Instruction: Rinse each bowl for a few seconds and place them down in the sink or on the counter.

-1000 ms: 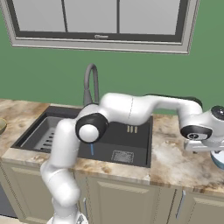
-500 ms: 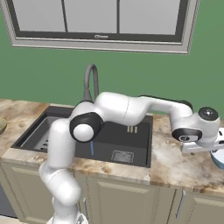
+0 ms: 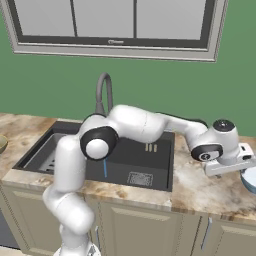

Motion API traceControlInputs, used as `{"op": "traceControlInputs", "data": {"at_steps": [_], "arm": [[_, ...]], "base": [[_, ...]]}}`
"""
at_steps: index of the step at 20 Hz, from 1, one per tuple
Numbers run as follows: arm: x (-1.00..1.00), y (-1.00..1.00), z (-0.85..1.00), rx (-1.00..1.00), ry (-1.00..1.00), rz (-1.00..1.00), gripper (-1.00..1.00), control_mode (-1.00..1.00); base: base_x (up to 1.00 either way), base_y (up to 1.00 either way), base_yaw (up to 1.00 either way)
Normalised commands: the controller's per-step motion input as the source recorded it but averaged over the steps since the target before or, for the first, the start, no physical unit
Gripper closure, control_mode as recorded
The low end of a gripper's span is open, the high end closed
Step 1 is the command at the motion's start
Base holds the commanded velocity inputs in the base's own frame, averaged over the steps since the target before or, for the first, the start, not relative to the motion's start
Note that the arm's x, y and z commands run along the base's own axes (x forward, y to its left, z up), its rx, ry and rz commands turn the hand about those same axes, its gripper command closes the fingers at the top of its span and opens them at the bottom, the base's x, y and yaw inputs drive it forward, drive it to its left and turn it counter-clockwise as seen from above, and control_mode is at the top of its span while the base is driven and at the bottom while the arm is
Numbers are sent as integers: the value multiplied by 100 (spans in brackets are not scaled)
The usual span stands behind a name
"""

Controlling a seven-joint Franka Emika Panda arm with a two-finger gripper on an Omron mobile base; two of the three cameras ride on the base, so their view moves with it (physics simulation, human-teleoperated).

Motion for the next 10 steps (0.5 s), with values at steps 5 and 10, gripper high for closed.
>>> {"op": "traceControlInputs", "data": {"at_steps": [5,10], "arm": [[24,-26,-4,0,19,-4,-100,-100],[31,-33,0,0,9,-1,-100,-100]], "base": [[0,0,0],[0,0,0]]}}
